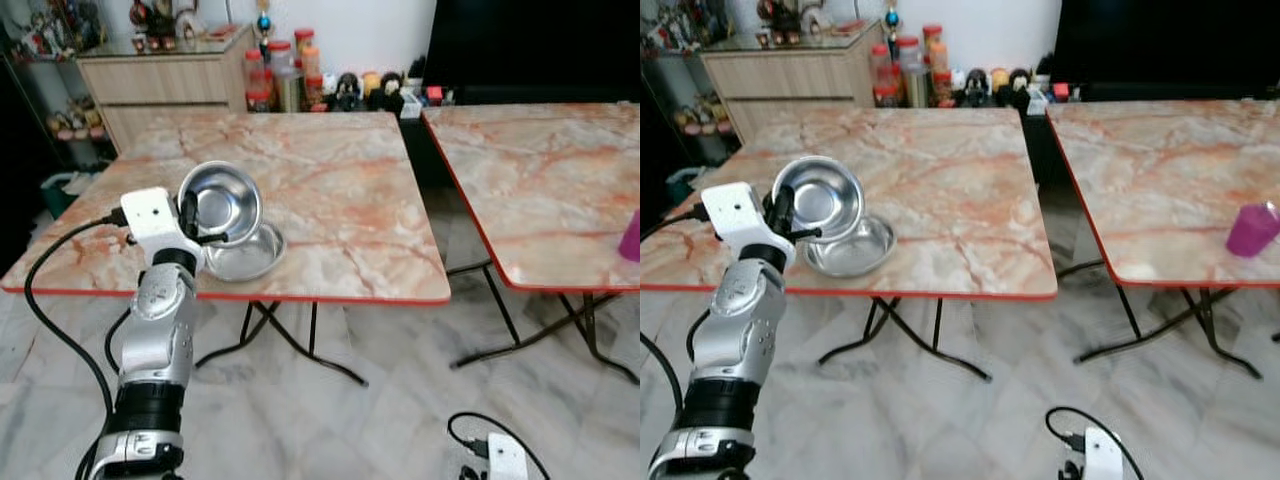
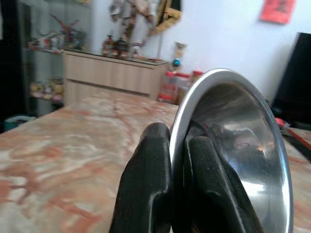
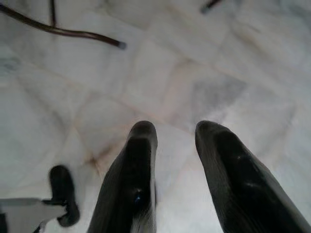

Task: Setting the table

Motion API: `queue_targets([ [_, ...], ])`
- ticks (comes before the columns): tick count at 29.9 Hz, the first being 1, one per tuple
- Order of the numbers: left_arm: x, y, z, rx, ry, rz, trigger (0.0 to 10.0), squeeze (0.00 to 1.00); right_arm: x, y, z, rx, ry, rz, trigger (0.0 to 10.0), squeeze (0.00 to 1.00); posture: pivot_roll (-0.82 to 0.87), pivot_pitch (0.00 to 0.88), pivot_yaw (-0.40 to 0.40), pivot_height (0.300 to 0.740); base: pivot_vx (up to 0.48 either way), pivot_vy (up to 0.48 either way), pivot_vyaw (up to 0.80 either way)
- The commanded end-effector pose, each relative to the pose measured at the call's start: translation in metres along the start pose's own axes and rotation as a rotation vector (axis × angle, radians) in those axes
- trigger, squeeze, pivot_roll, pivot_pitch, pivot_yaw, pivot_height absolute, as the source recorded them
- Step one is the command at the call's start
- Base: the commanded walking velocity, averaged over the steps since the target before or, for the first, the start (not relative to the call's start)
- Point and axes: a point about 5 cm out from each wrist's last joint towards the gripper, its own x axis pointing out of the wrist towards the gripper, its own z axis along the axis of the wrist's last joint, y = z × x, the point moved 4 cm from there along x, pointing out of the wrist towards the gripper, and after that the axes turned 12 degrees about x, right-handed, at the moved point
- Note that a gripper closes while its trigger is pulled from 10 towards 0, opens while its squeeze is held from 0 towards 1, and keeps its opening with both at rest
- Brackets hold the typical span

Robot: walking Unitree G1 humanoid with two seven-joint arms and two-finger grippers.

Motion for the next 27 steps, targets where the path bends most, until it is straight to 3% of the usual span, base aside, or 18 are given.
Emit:
queue_targets([
  [1, 0.001, 0.008, 0.002, 0.003, -0.002, 0.023, 10.0, 0.00, 0.001, 0.008, 0.002, 0.004, -0.005, 0.017, 10.0, 0.00, 0.05, 0.000, -0.018, 0.740, 0.349, 0.000, 0.00],
  [17, -0.001, 0.007, 0.000, -0.004, 0.003, 0.014, 10.0, 0.00, 0.001, 0.008, 0.000, -0.001, 0.000, 0.019, 10.0, 0.00, 0.06, 0.000, -0.019, 0.740, 0.348, 0.000, 0.00],
  [21, -0.002, -0.001, -0.014, -0.164, 0.099, -0.027, 10.0, 0.00, 0.001, 0.007, 0.000, -0.003, 0.001, 0.019, 10.0, 0.00, 0.06, 0.000, -0.019, 0.740, 0.000, 0.000, 0.00],
  [27, -0.006, -0.006, -0.028, -0.295, 0.201, -0.053, 10.0, 0.00, 0.001, 0.008, 0.000, -0.003, 0.001, 0.020, 10.0, 0.00, 0.06, 0.000, -0.018, 0.740, 0.000, 0.000, 0.00],
])
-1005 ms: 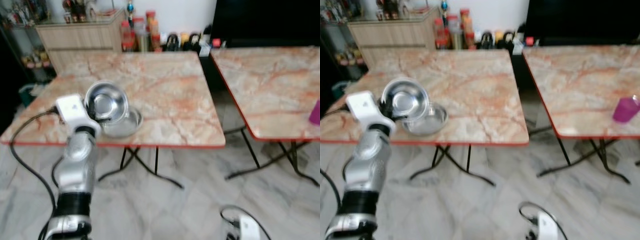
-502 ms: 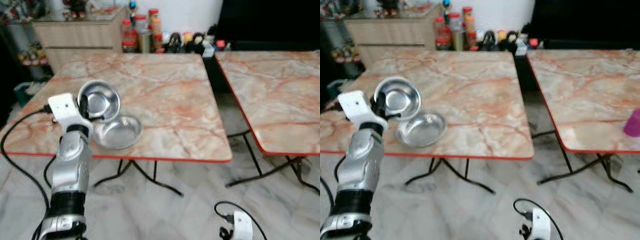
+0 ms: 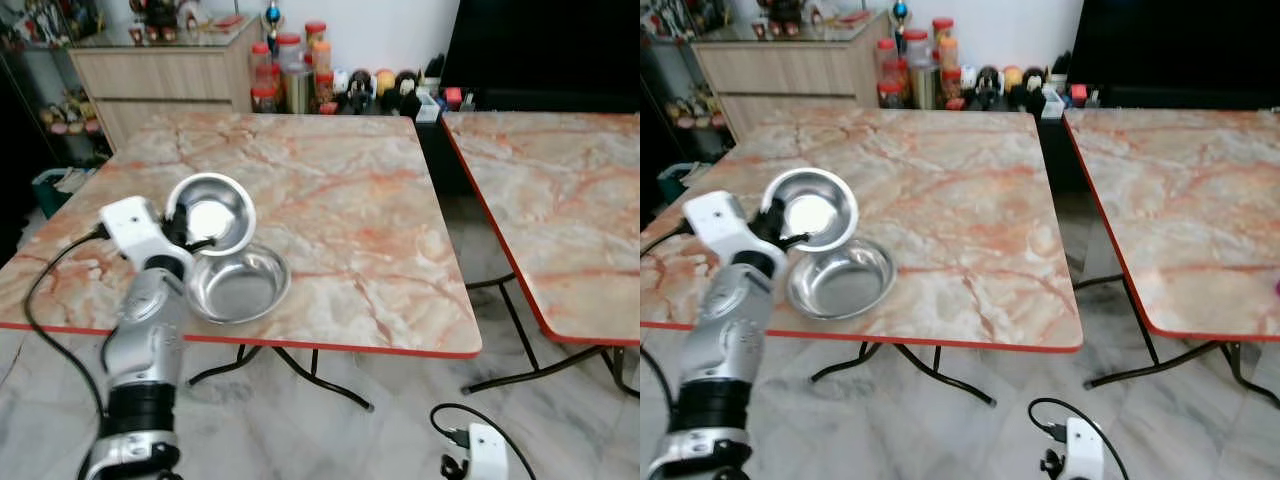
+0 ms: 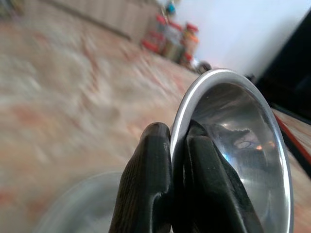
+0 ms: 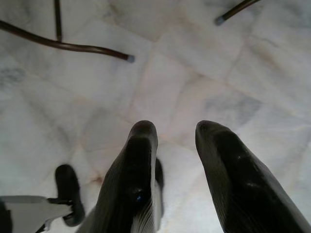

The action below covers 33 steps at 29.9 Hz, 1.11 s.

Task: Setting the table

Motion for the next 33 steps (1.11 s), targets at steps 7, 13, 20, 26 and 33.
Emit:
queue_targets([
  [7, 0.004, 0.009, -0.004, -0.121, 0.095, 0.066, 10.0, 0.00, 0.000, 0.003, -0.001, 0.003, 0.001, 0.005, 10.0, 0.00, 0.06, 0.000, -0.018, 0.740, 0.000, 0.000, 0.00],
  [13, 0.007, 0.003, -0.013, -0.134, 0.176, 0.069, 10.0, 0.00, 0.000, 0.002, 0.000, 0.003, 0.001, 0.004, 10.0, 0.00, 0.06, 0.000, -0.017, 0.740, 0.000, 0.000, 0.00],
  [20, 0.015, -0.003, -0.017, -0.183, 0.215, 0.091, 10.0, 0.00, 0.000, 0.003, -0.001, 0.004, 0.002, 0.005, 10.0, 0.00, 0.06, 0.000, -0.014, 0.740, 0.000, 0.000, 0.00],
  [26, 0.017, -0.005, -0.025, -0.174, 0.292, 0.101, 10.0, 0.00, 0.000, 0.003, -0.001, 0.008, 0.001, 0.004, 10.0, 0.00, 0.06, 0.000, -0.012, 0.740, 0.000, 0.000, 0.00],
  [33, 0.013, 0.001, -0.035, -0.151, 0.354, 0.120, 10.0, 0.00, 0.001, 0.004, -0.001, 0.007, 0.003, 0.005, 10.0, 0.00, 0.06, 0.000, -0.011, 0.740, 0.000, 0.000, 0.00],
])
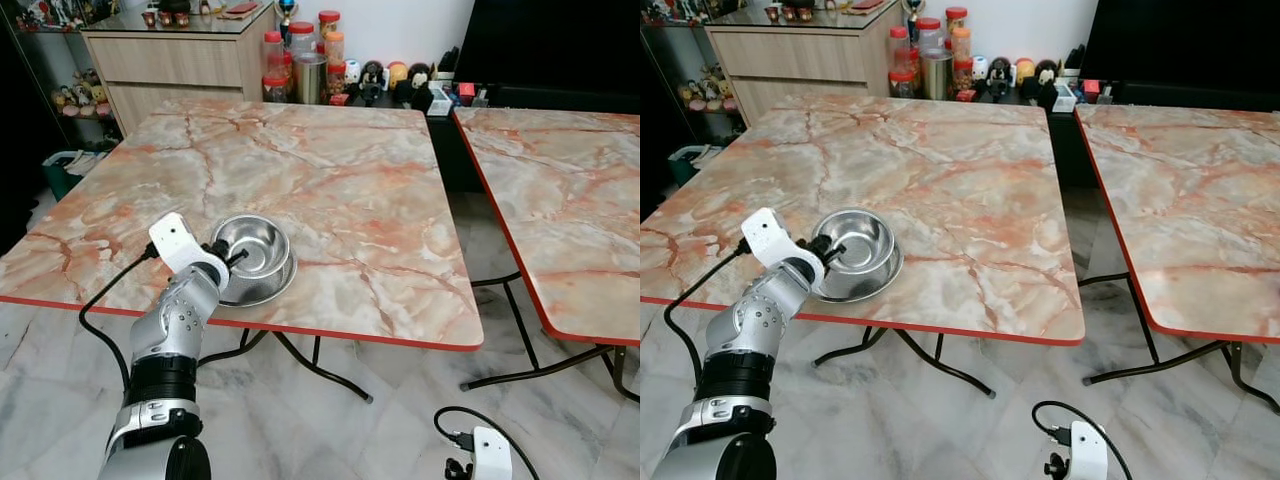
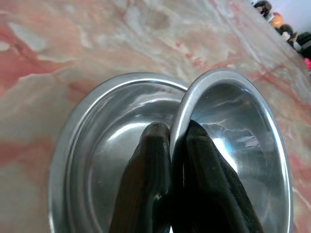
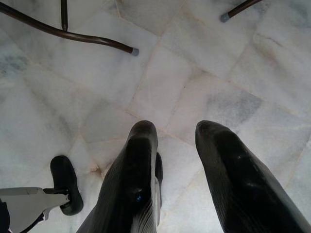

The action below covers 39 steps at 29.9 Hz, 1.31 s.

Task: Setting the table

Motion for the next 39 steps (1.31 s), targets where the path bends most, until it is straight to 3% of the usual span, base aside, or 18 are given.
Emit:
queue_targets([
  [1, 0.000, 0.003, 0.000, 0.012, 0.018, 0.006, 10.0, 0.00, 0.001, 0.001, 0.002, 0.004, -0.003, 0.001, 10.0, 0.00, 0.06, 0.000, -0.013, 0.740, 0.000, 0.000, 0.00],
  [9, -0.001, -0.004, -0.013, 0.042, 0.094, -0.029, 10.0, 0.00, 0.001, 0.001, 0.002, 0.002, -0.002, 0.001, 10.0, 0.00, 0.06, 0.000, -0.013, 0.740, 0.000, 0.000, 0.00],
  [27, 0.006, 0.006, -0.009, -0.051, 0.079, 0.092, 10.0, 0.00, 0.001, 0.001, 0.002, 0.004, -0.002, 0.000, 10.0, 0.00, 0.05, 0.000, -0.009, 0.740, 0.000, 0.000, 0.00],
  [36, 0.010, 0.003, -0.008, -0.068, 0.077, 0.100, 10.0, 0.00, 0.000, 0.000, 0.002, 0.003, -0.002, -0.002, 10.0, 0.00, 0.05, 0.000, -0.010, 0.740, 0.000, 0.000, 0.00],
  [38, 0.010, 0.002, -0.008, -0.069, 0.077, 0.101, 10.0, 0.05, 0.000, 0.000, 0.002, 0.004, -0.002, -0.003, 10.0, 0.00, 0.05, 0.000, -0.009, 0.740, 0.000, 0.000, 0.00],
  [39, 0.011, 0.002, -0.008, -0.073, 0.076, 0.107, 10.0, 0.18, 0.000, 0.000, 0.002, 0.003, -0.002, -0.003, 10.0, 0.00, 0.05, 0.000, -0.009, 0.740, 0.000, 0.000, 0.00],
])
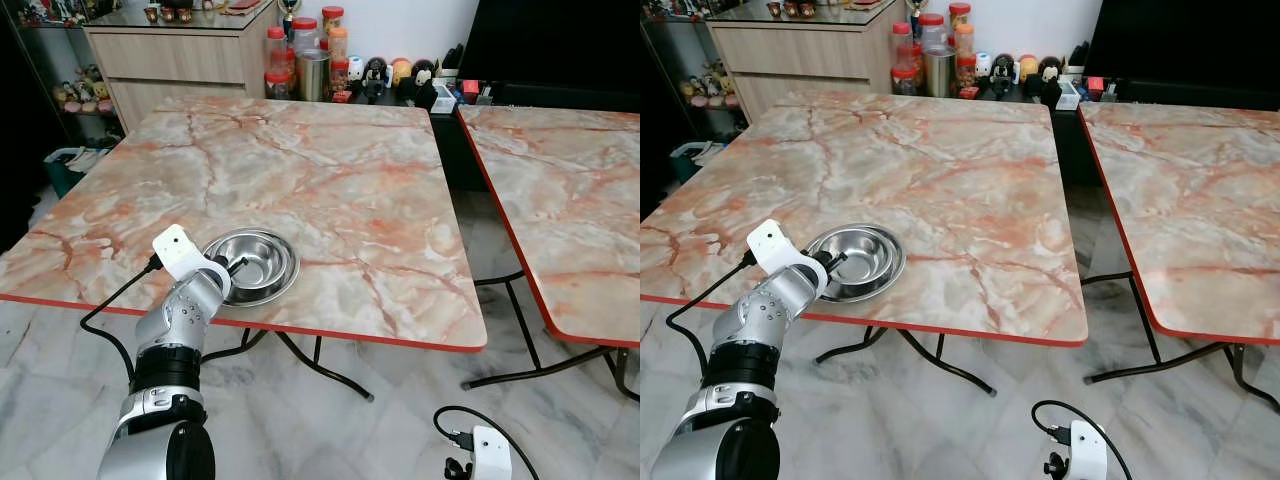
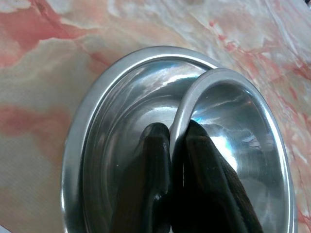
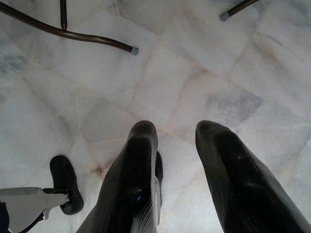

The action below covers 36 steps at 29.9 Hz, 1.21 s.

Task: Setting the table

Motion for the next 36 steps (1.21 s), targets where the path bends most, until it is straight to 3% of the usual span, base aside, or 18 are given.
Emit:
queue_targets([
  [1, 0.001, -0.006, 0.005, -0.013, -0.011, 0.004, 10.0, 0.24, 0.000, -0.001, 0.001, 0.004, -0.001, -0.004, 10.0, 0.00, 0.05, 0.000, -0.010, 0.740, 0.000, 0.000, 0.00],
  [2, 0.001, -0.007, 0.005, -0.011, -0.010, 0.002, 10.0, 1.00, 0.000, -0.001, 0.001, 0.004, -0.001, -0.004, 10.0, 0.00, 0.05, 0.000, -0.010, 0.740, 0.000, 0.000, 0.00],
  [7, 0.002, -0.008, 0.005, -0.008, -0.008, 0.002, 10.0, 1.00, 0.000, -0.001, 0.001, 0.005, -0.001, -0.004, 10.0, 0.00, 0.05, 0.000, -0.009, 0.740, 0.000, 0.000, 0.00],
  [8, 0.002, -0.007, 0.005, -0.007, -0.007, 0.011, 10.0, 0.00, 0.000, -0.001, 0.001, 0.005, -0.001, -0.005, 10.0, 0.00, 0.05, 0.000, -0.009, 0.740, 0.000, 0.000, 0.00],
  [16, 0.001, -0.004, 0.009, 0.017, -0.012, 0.030, 10.0, 0.00, 0.000, -0.001, 0.001, 0.003, 0.000, -0.004, 10.0, 0.00, 0.05, 0.000, -0.012, 0.740, 0.000, 0.000, 0.00],
  [21, -0.004, -0.002, 0.028, 0.202, -0.104, 0.060, 10.0, 0.00, 0.000, -0.001, 0.001, 0.002, 0.000, -0.003, 10.0, 0.00, 0.05, 0.000, -0.014, 0.740, 0.000, 0.000, 0.00],
  [22, -0.007, -0.004, 0.037, 0.270, -0.140, 0.067, 10.0, 0.00, 0.000, -0.001, 0.002, 0.001, 0.000, -0.002, 10.0, 0.00, 0.05, 0.000, -0.014, 0.740, 0.000, 0.000, 0.00],
  [26, -0.014, -0.012, 0.054, 0.399, -0.229, 0.075, 10.0, 0.00, 0.000, -0.001, 0.002, 0.001, 0.000, -0.002, 10.0, 0.00, 0.05, 0.000, -0.014, 0.740, 0.000, 0.000, 0.00],
  [27, -0.014, -0.012, 0.054, 0.399, -0.229, 0.075, 10.0, 0.00, 0.000, -0.001, 0.002, 0.001, 0.000, -0.002, 10.0, 0.00, 0.05, 0.000, -0.014, 0.740, 0.000, 0.000, 0.00],
  [30, -0.028, -0.028, 0.081, 0.514, -0.425, 0.047, 10.0, 0.00, 0.000, 0.000, 0.002, 0.003, -0.001, -0.001, 10.0, 0.00, 0.05, 0.000, -0.014, 0.740, 0.000, 0.000, 0.00],
  [31, -0.028, -0.028, 0.081, 0.514, -0.425, 0.047, 10.0, 0.00, 0.000, 0.000, 0.002, 0.003, -0.001, -0.001, 10.0, 0.00, 0.05, 0.000, -0.014, 0.740, 0.000, 0.000, 0.00],
  [32, -0.036, -0.032, 0.088, 0.579, -0.520, 0.027, 10.0, 0.00, 0.000, 0.000, 0.002, 0.007, -0.004, 0.001, 10.0, 0.00, 0.05, 0.000, -0.012, 0.740, 0.000, 0.000, 0.00],
  [35, -0.040, -0.030, 0.088, 0.616, -0.564, 0.023, 10.0, 0.00, 0.000, 0.001, 0.002, 0.014, -0.008, 0.003, 10.0, 0.00, 0.05, 0.000, -0.012, 0.740, 0.000, 0.000, 0.00],
  [36, -0.045, -0.026, 0.086, 0.669, -0.619, -0.001, 10.0, 0.00, 0.000, 0.001, 0.002, 0.016, -0.011, 0.003, 10.0, 0.00, 0.05, 0.000, -0.012, 0.740, 0.000, 0.000, 0.00],
])
